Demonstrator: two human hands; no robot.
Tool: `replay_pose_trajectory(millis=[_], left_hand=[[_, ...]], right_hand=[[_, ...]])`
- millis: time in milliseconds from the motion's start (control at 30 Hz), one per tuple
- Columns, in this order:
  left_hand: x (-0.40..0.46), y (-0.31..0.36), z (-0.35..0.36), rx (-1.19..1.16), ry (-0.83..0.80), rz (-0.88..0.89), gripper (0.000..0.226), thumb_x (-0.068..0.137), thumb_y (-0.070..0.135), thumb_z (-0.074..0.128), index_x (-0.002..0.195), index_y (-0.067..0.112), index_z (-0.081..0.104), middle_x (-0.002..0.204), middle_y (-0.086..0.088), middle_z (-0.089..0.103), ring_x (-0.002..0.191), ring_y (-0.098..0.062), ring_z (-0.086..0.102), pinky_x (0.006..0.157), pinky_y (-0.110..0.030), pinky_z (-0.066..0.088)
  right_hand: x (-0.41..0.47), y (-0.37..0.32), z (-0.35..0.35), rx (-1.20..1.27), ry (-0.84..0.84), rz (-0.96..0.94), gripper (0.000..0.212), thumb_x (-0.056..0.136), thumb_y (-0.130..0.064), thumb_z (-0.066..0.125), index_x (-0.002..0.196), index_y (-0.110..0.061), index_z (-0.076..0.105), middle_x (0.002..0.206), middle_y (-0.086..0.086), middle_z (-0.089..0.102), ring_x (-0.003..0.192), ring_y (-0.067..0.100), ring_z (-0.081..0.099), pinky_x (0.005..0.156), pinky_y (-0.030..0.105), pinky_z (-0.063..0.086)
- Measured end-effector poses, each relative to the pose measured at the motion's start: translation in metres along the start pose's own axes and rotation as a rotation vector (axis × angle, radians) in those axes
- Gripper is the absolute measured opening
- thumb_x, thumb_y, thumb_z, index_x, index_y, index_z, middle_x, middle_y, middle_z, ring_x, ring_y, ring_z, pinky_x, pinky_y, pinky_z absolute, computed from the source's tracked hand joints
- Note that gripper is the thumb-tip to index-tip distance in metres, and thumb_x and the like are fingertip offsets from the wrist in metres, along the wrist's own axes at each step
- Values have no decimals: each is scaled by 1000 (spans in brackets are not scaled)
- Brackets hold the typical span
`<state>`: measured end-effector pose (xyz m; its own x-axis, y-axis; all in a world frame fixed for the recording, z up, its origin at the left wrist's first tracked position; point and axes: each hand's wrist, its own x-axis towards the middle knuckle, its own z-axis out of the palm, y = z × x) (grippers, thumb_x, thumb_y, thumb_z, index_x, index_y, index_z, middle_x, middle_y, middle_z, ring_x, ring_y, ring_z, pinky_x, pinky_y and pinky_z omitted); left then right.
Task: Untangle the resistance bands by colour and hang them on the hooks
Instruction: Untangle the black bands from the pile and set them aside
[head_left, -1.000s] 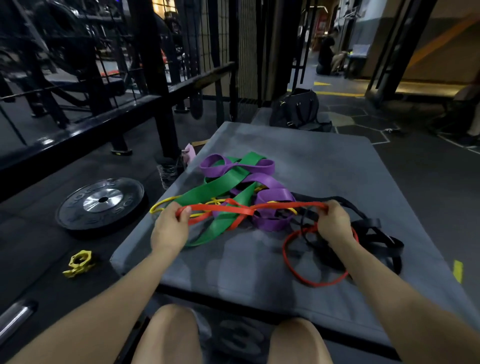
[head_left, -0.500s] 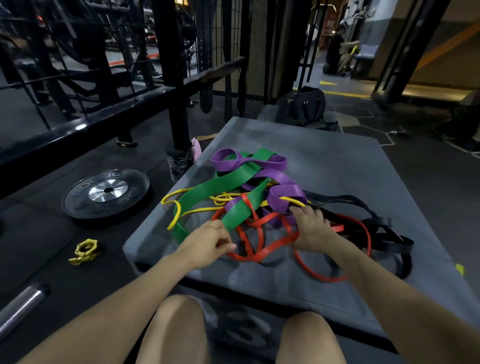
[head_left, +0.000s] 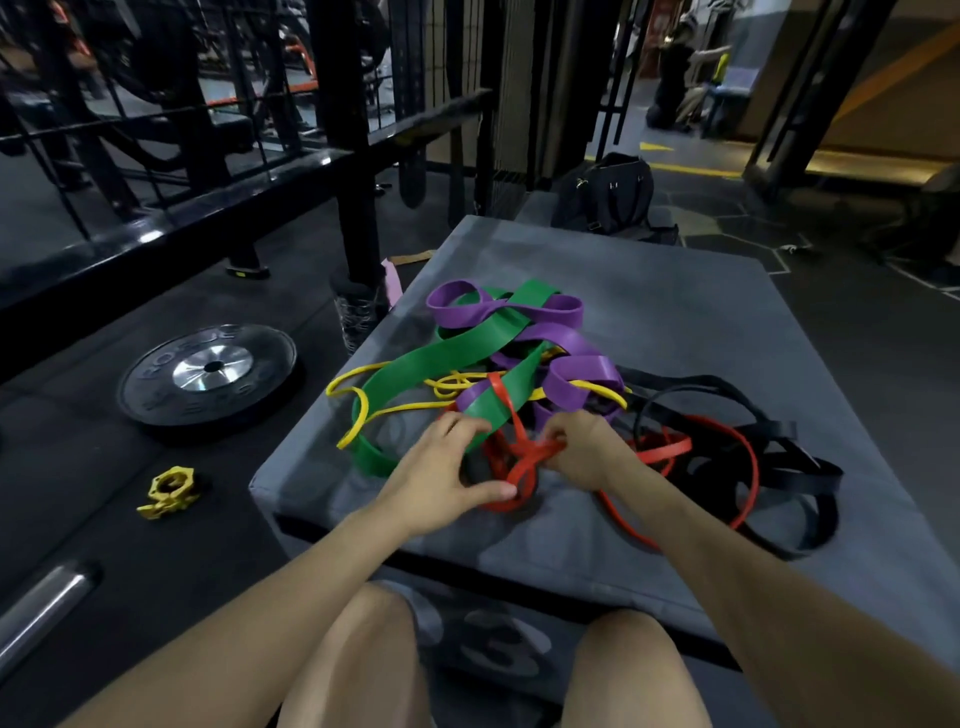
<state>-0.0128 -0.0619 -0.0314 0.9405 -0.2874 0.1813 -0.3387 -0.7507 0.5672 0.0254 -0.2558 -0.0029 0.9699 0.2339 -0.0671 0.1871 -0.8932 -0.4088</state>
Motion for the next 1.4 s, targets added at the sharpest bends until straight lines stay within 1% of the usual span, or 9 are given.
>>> replay_pose_trajectory(millis=[133, 267, 367, 600, 767, 867, 1033, 1200, 1400], left_hand=[[26, 37, 7, -17, -33, 32, 75, 70, 40, 76, 132, 16, 42, 130, -5, 51, 121, -20, 47, 100, -27, 35], [51, 60, -4, -246, 2, 40, 10, 88, 24, 60, 82, 17, 60, 70, -2, 57, 67, -13, 54, 67, -30, 42], [66, 64, -33, -622, 167, -71, 23, 92, 13, 53, 71, 22, 55, 62, 5, 47, 52, 4, 43, 60, -20, 35], [92, 66, -61, -1050, 453, -372, 28, 96, 19, 47, 69, 17, 51, 59, 1, 47, 58, -11, 38, 58, -25, 30], [99, 60, -51, -822, 393, -418, 32, 98, 21, 43, 66, 17, 50, 58, -2, 49, 58, -15, 40, 55, -25, 30], [101, 66, -48, -674, 315, -359, 28, 98, 24, 41, 73, 16, 51, 70, -1, 53, 76, -19, 48, 72, -30, 39], [103, 106, -44, -419, 57, -176, 2, 92, 19, 54, 93, 18, 52, 84, 0, 54, 87, -16, 50, 71, -28, 38], [117, 155, -44, -445, 17, -29, 70, 72, 17, 77, 131, 10, 40, 121, -2, 48, 112, -13, 46, 94, -24, 39], [137, 206, -29, -475, 18, 4, 34, 76, 8, 73, 101, 11, 50, 80, 6, 54, 64, 2, 53, 53, -10, 45]], right_hand=[[-8, -15, -26, 140, 145, -145, 9, 73, -8, 67, 81, -10, 68, 73, 3, 60, 72, 18, 55, 65, 24, 37], [-18, 11, -50, 33, 256, -51, 13, 74, -12, 64, 87, -12, 66, 88, 14, 68, 85, 30, 61, 72, 35, 47], [-29, 50, -58, -90, 297, 51, 4, 77, -13, 58, 81, -15, 58, 91, 17, 64, 93, 36, 58, 68, 35, 41], [-32, 73, -88, -244, 350, 96, 26, 86, -15, 55, 111, -9, 59, 109, 15, 50, 106, 37, 46, 79, 41, 43], [-28, 65, -140, -14, 406, 88, 15, 89, -11, 56, 91, 2, 64, 89, 20, 56, 88, 37, 60, 65, 28, 35], [-31, 54, -176, 174, 548, 33, 12, 90, -13, 57, 83, -5, 62, 77, 17, 65, 76, 32, 66, 62, 27, 45], [-27, 45, -211, 395, 688, -44, 10, 90, -13, 58, 87, -6, 65, 71, 11, 62, 67, 29, 64, 75, 49, 56], [-30, 30, -217, 590, 607, -120, 12, 89, 1, 55, 94, 3, 65, 68, 8, 60, 53, 16, 56, 58, 30, 54], [-37, 14, -218, 778, 516, -223, 19, 88, -5, 61, 76, -20, 63, 62, 1, 59, 56, 10, 59, 60, 24, 53]])
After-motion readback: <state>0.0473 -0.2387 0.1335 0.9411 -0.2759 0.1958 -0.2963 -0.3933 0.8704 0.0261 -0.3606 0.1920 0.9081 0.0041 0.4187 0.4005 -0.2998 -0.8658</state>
